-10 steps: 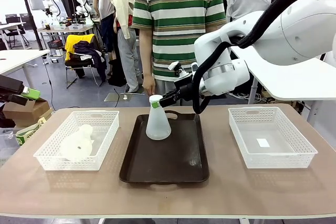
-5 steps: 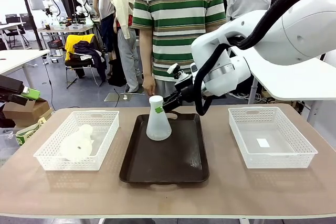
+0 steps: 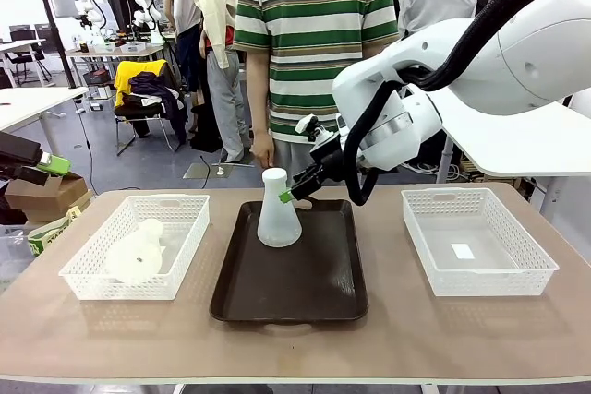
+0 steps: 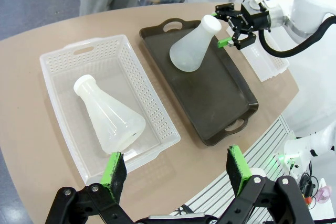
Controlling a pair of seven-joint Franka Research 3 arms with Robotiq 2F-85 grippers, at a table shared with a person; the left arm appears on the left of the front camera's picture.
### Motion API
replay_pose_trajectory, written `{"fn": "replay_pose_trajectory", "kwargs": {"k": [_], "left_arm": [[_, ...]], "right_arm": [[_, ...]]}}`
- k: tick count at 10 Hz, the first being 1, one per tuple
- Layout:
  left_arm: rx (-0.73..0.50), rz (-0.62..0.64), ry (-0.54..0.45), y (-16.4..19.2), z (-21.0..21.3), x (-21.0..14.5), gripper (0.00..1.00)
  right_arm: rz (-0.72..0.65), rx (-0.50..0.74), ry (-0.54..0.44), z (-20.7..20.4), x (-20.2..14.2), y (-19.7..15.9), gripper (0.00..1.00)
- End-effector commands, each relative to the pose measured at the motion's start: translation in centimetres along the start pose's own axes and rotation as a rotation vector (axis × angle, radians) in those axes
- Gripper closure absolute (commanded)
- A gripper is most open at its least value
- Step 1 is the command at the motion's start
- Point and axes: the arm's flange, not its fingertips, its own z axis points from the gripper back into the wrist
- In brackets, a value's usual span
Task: Prepare the laboratory tools.
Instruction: Place the picked Big flask upright in the Handle tray as instructed by the person, then pick up the Big flask that the person points to.
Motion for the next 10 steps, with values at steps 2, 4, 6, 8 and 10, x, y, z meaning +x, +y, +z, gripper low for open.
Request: {"fn": "replay_pose_trajectory", "kwargs": {"k": [2, 4, 6, 8, 10], "left_arm": [[-0.018, -0.016, -0.006, 0.36, 0.07, -0.04, 0.00], [-0.018, -0.016, -0.006, 0.36, 0.07, -0.04, 0.00], [-0.018, -0.016, -0.006, 0.36, 0.07, -0.04, 0.00], [-0.018, -0.016, -0.006, 0.36, 0.07, -0.04, 0.00], [-0.018, -0.016, -0.006, 0.36, 0.07, -0.04, 0.00]], "right_arm": [[0.011, 0.009, -0.018, -0.04, -0.08, 0.04, 0.00], [0.011, 0.009, -0.018, -0.04, -0.08, 0.04, 0.00], [0.011, 0.009, -0.018, -0.04, -0.08, 0.04, 0.00], [0.011, 0.009, -0.018, -0.04, -0.08, 0.04, 0.00], [0.011, 0.009, -0.018, -0.04, -0.08, 0.04, 0.00]]}}
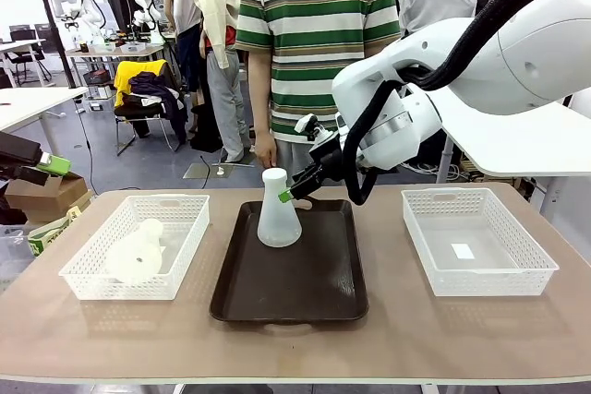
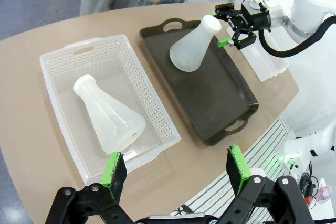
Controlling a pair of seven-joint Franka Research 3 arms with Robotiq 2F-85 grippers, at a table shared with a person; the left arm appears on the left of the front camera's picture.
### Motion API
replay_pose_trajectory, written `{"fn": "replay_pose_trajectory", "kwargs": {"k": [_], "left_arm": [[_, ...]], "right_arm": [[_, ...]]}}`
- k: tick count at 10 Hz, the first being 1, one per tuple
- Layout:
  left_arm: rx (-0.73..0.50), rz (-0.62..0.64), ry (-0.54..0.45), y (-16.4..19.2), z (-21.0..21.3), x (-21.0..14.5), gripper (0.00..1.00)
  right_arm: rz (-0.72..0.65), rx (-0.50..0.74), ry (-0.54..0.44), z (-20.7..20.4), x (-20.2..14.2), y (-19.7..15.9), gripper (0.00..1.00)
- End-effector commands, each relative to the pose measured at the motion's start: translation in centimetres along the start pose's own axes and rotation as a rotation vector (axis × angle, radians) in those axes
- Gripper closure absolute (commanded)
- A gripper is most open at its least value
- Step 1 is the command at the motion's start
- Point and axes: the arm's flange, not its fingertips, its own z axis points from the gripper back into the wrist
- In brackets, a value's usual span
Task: Prepare the laboratory tools.
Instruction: Pick up the Big flask that the person points to.
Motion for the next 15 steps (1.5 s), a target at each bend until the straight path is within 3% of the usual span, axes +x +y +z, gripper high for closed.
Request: {"fn": "replay_pose_trajectory", "kwargs": {"k": [1, 5, 9, 12, 15], "left_arm": [[-0.018, -0.016, -0.006, 0.4, 0.1, 0.0, 0.00], [-0.018, -0.016, -0.006, 0.4, 0.1, 0.0, 0.00], [-0.018, -0.016, -0.006, 0.4, 0.1, 0.0, 0.00], [-0.018, -0.016, -0.006, 0.4, 0.1, 0.0, 0.00], [-0.018, -0.016, -0.006, 0.4, 0.1, 0.0, 0.00]], "right_arm": [[0.000, 0.000, 0.000, 0.0, 0.0, 0.0, 0.00], [-0.075, -0.186, -0.103, 16.0, -4.1, 0.3, 0.00], [-0.157, -0.302, -0.212, 27.1, -7.1, 0.3, 0.00], [-0.194, -0.341, -0.258, 29.1, -8.7, 0.7, 0.00], [-0.213, -0.308, -0.328, 28.3, -10.3, 0.8, 0.00]]}}
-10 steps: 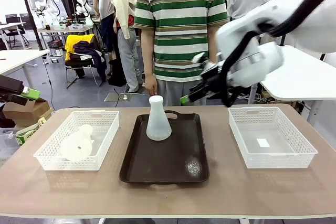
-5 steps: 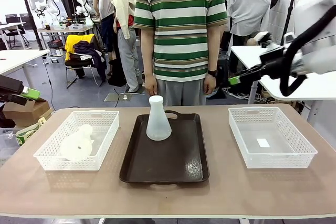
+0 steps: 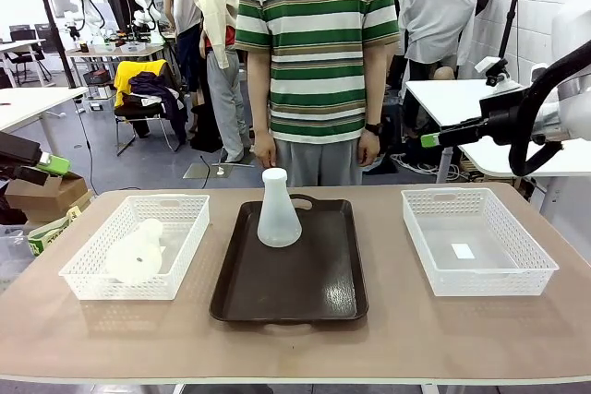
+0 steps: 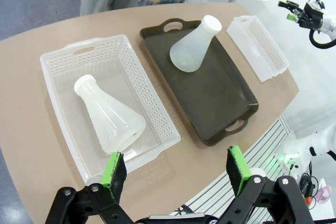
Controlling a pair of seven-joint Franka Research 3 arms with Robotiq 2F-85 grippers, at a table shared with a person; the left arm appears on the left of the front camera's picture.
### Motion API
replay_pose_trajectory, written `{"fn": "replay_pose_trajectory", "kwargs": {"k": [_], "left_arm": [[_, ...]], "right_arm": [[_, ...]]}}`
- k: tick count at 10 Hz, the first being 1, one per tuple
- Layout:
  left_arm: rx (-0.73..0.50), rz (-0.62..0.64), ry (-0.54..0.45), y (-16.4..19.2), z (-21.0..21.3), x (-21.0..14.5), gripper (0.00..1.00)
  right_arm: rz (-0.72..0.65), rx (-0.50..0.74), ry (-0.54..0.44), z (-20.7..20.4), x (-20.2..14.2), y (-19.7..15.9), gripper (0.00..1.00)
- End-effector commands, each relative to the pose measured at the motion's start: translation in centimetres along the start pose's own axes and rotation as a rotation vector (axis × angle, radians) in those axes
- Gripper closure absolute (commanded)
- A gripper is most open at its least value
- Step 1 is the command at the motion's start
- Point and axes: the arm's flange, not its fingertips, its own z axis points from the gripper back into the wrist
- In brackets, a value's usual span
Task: Prepare the laboratory tools.
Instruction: Pick up the Big flask that the person points to.
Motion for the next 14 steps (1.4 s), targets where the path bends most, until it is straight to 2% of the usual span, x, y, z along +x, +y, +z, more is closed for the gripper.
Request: {"fn": "replay_pose_trajectory", "kwargs": {"k": [1, 14], "left_arm": [[-0.018, -0.017, -0.005, 0.32, 0.02, -0.03, 0.00], [-0.018, -0.017, -0.005, 0.32, 0.02, -0.03, 0.00]], "right_arm": [[0.013, -0.012, 0.022, 0.27, 0.57, -0.22, 0.00], [0.013, -0.012, 0.022, 0.27, 0.57, -0.22, 0.00]]}}
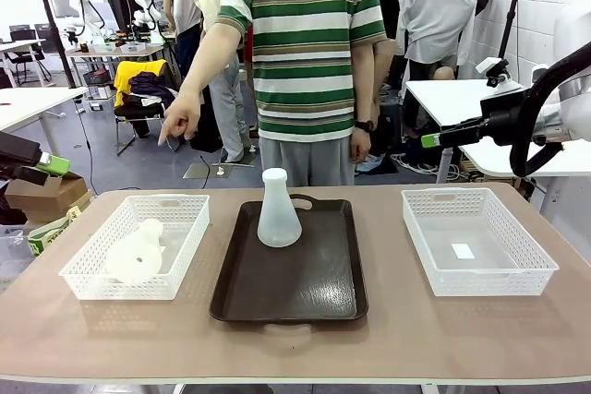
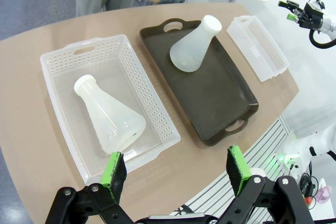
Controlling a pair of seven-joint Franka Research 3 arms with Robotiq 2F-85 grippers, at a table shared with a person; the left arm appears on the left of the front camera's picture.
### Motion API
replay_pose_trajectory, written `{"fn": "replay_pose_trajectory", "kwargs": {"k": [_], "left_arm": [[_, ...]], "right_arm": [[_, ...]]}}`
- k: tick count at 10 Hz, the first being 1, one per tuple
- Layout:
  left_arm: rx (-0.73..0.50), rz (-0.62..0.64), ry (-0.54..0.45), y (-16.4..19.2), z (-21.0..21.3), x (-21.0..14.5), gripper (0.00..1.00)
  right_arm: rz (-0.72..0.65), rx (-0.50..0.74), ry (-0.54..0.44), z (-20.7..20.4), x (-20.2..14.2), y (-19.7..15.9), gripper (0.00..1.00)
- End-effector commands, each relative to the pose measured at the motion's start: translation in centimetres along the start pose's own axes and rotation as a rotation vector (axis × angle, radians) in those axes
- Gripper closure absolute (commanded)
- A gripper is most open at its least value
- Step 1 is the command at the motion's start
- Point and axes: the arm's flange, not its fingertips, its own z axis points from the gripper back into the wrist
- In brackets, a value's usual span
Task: Prepare the laboratory tools.
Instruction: Pick up the Big flask that the person points to.
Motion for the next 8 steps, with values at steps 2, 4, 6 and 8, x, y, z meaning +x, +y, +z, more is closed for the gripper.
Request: {"fn": "replay_pose_trajectory", "kwargs": {"k": [2, 4, 6, 8], "left_arm": [[-0.018, -0.016, -0.005, 0.33, 0.02, -0.03, 0.00], [-0.018, -0.016, -0.005, 0.33, 0.02, -0.03, 0.00], [-0.018, -0.016, -0.005, 0.33, 0.02, -0.03, 0.00], [-0.018, -0.016, -0.005, 0.33, 0.02, -0.03, 0.00]], "right_arm": [[-0.004, -0.008, 0.013, 0.03, 0.33, -0.03, 0.00], [-0.004, -0.008, 0.013, 0.03, 0.33, -0.03, 0.00], [-0.004, -0.008, 0.013, 0.03, 0.33, -0.03, 0.00], [-0.004, -0.008, 0.013, 0.03, 0.33, -0.03, 0.00]]}}
